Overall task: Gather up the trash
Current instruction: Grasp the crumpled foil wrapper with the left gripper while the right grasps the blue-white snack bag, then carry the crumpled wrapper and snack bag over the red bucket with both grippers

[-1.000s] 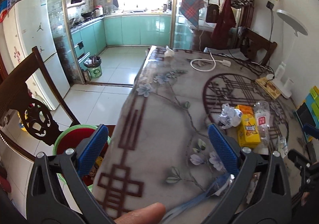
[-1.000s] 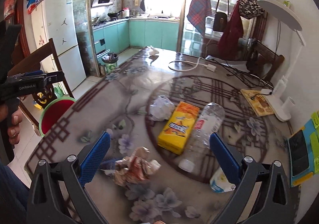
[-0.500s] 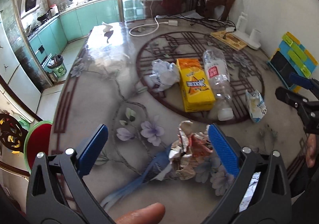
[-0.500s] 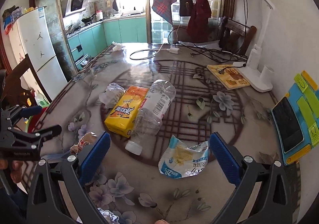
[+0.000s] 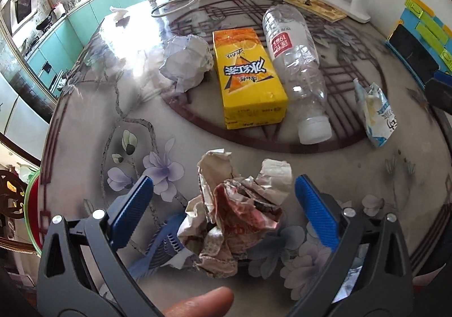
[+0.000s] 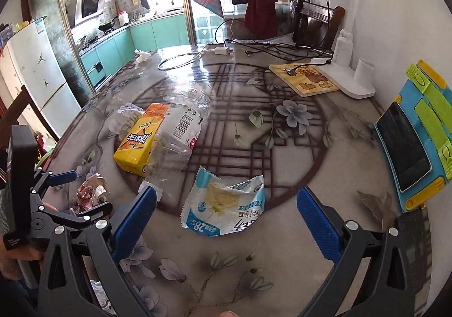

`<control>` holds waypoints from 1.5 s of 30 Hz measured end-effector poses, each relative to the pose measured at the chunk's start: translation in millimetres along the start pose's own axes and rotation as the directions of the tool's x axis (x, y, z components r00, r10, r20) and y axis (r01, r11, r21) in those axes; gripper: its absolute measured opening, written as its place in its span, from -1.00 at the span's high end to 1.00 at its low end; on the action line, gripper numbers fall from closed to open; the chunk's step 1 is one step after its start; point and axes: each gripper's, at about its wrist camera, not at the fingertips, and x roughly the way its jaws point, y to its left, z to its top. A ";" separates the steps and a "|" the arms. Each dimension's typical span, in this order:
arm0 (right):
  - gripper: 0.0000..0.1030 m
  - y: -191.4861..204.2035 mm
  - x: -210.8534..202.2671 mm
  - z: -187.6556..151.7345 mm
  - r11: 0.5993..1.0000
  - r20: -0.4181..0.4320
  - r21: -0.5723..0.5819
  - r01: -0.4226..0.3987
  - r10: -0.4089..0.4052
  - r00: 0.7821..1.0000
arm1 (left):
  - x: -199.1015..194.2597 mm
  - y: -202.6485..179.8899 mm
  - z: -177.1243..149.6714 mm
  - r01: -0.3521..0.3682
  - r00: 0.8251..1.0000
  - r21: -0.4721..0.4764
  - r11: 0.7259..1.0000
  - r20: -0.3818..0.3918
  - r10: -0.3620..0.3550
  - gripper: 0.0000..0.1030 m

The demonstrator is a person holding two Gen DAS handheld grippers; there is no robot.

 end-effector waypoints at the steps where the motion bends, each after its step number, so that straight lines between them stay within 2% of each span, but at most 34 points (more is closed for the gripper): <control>1: -0.87 -0.5 1.2 0.1 1.000 -0.001 -0.004 0.003 -0.003 1.000 | 2.9 0.0 0.1 -0.003 1.000 -0.004 1.000 -0.006 0.003 -0.91; 4: -0.87 -1.8 9.2 -0.4 1.000 -0.019 -0.013 0.002 -0.003 1.000 | 10.7 0.1 -0.1 -0.003 1.000 -0.014 1.000 -0.025 0.002 -0.85; 5: -0.87 -2.7 13.4 -1.0 1.000 -0.032 -0.010 -0.005 0.005 0.999 | 12.8 0.7 -0.4 -0.002 0.999 -0.019 1.000 -0.032 0.001 -0.64; 6: -0.87 -3.3 18.1 -1.4 1.000 -0.042 -0.009 -0.009 0.009 0.999 | 15.1 1.1 -0.6 0.000 0.999 -0.020 1.000 -0.042 -0.001 -0.53; 8: -0.87 -3.2 27.8 -2.5 1.000 -0.063 -0.018 -0.001 -0.001 0.998 | 17.5 2.4 -2.7 0.004 0.999 -0.019 1.000 -0.054 -0.005 -0.06; 9: -0.87 -2.9 32.1 -2.9 1.000 -0.070 -0.022 0.004 -0.006 0.998 | 16.7 2.8 -2.8 -0.001 0.999 -0.012 1.000 -0.049 0.000 -0.03; 11: -0.87 -3.6 41.0 -3.8 1.000 -0.080 -0.021 0.006 -0.007 0.997 | 13.0 2.7 -1.5 0.004 0.999 0.000 1.000 -0.035 -0.004 0.22; 13: -0.87 -4.0 51.4 -4.3 1.000 -0.098 -0.010 -0.002 0.001 0.995 | 8.7 2.7 -0.2 0.008 1.000 0.006 1.000 -0.024 -0.008 0.29; 22: -0.87 2.5 86.6 -4.3 0.999 -0.150 -0.007 0.052 -0.053 0.987 | 2.8 8.9 -4.2 0.017 1.000 0.008 1.000 -0.017 -0.017 0.32; 31: -0.87 -1.3 100.1 -9.0 0.995 -0.182 0.037 0.087 -0.079 0.980 | -4.2 16.9 -4.4 0.034 0.999 -0.006 0.999 0.000 -0.034 0.35; 33: -0.69 -2.7 100.5 -10.8 0.995 -0.188 0.042 0.087 -0.078 0.979 | -5.1 16.9 -3.2 0.036 0.999 -0.008 0.999 0.004 -0.036 0.35; 37: -0.55 -3.1 97.6 -11.6 0.996 -0.176 0.044 0.084 -0.075 0.981 | -8.4 17.0 -1.1 0.040 0.999 -0.008 0.999 0.014 -0.040 0.34; 38: -0.40 -2.4 95.5 -11.5 0.996 -0.169 0.041 0.082 -0.074 0.983 | -9.8 16.9 -1.4 0.040 0.999 -0.007 0.999 0.017 -0.040 0.34; 39: -0.15 -1.7 93.8 -11.0 0.996 -0.164 0.039 0.079 -0.071 0.984 | -10.9 16.5 -1.0 0.040 0.999 -0.005 0.999 0.020 -0.040 0.34; 42: 0.06 0.3 89.9 -11.1 0.997 -0.160 0.034 0.072 -0.066 0.985 | -13.9 15.0 -1.4 0.039 0.999 0.001 0.999 0.027 -0.039 0.34; 45: 0.16 2.3 86.4 -11.6 0.997 -0.152 0.033 0.070 -0.064 0.986 | -16.4 15.5 -2.3 0.036 0.999 0.002 0.999 0.032 -0.036 0.34</control>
